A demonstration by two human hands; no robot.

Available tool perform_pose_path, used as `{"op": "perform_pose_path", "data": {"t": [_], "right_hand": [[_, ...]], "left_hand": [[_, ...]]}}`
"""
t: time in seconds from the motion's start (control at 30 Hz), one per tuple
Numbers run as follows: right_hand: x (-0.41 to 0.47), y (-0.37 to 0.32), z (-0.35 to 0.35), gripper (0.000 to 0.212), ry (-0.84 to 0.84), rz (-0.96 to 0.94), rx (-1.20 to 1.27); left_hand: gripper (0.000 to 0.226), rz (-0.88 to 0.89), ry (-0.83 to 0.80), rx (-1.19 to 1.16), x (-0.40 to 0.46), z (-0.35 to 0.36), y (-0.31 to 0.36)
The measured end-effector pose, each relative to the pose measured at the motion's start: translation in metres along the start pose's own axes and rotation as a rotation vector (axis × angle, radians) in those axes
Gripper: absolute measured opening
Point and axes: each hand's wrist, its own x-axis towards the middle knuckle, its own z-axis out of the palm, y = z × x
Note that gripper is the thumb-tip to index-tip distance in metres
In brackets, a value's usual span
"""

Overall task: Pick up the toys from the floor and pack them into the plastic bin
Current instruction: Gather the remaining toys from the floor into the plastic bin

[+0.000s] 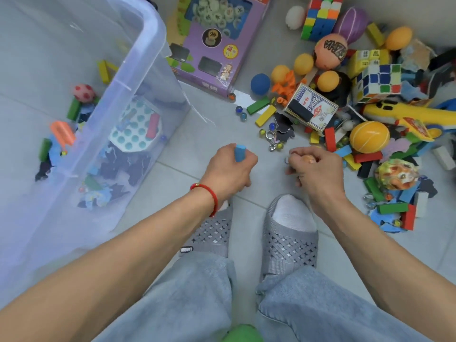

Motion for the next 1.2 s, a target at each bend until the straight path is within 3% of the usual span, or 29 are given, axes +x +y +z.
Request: {"op": "perform_pose_path", "data": {"t": [0.1, 0.17, 0.27, 0.37, 0.43, 0.5, 0.6, 0.67, 0.73, 0.83, 0.93, 1.0, 1.13, 1.2], "right_hand": [[-0.023, -0.048, 0.005, 0.014, -0.345, 0.294, 0.634], [-0.043, -0.091, 0.011, 0.013, -0.580, 0.284, 0.766], [-0.080, -0.169, 0.035, 0.022, -0.855, 0.132, 0.723], [-0.116, -0.244, 0.076, 0.019, -1.034, 0.067, 0.625], [-0.134, -0.277, 0.106, 0.023, -1.066, 0.079, 0.486], [-0.145, -0.297, 0.129, 0.026, -1.030, 0.108, 0.301], [-0.148, -0.309, 0.148, 0.068, -0.909, 0.166, 0.184], [-0.149, -0.313, 0.151, 0.074, -0.843, 0.144, 0.129], [-0.146, -0.314, 0.143, 0.071, -0.835, 0.119, 0.087], [-0.130, -0.309, 0.108, 0.058, -0.848, 0.030, 0.066], [-0.102, -0.286, 0.057, 0.027, -0.733, -0.149, 0.015], [-0.075, -0.258, 0.025, 0.022, -0.576, -0.250, -0.104], [-0.018, -0.165, -0.005, 0.017, -0.383, -0.279, -0.441], [0.001, -0.113, -0.006, 0.015, -0.275, -0.370, -0.724]], "left_hand": [[0.009, -0.254, -0.187, -0.627, -0.044, -0.046, 0.033], [0.005, -0.203, -0.303, -0.890, -0.077, -0.087, 0.060], [0.011, 0.020, -0.304, -1.078, -0.128, -0.148, 0.093], [0.017, 0.162, -0.110, -1.157, -0.160, -0.203, 0.106], [0.023, 0.143, 0.073, -1.152, -0.167, -0.232, 0.104], [0.032, 0.054, 0.221, -1.051, -0.169, -0.251, 0.096], [0.049, -0.087, 0.384, -0.848, -0.174, -0.263, 0.087], [0.052, -0.093, 0.459, -0.762, -0.180, -0.263, 0.084], [0.037, -0.013, 0.574, -0.700, -0.183, -0.257, 0.084], [0.018, 0.271, 0.686, -0.592, -0.179, -0.234, 0.090], [0.018, 0.449, 0.597, -0.486, -0.164, -0.191, 0.101], [0.016, 0.471, 0.457, -0.385, -0.145, -0.154, 0.102], [0.023, 0.295, 0.185, -0.076, -0.075, -0.082, 0.076], [0.024, 0.231, 0.076, 0.091, -0.034, -0.054, 0.055]]}}
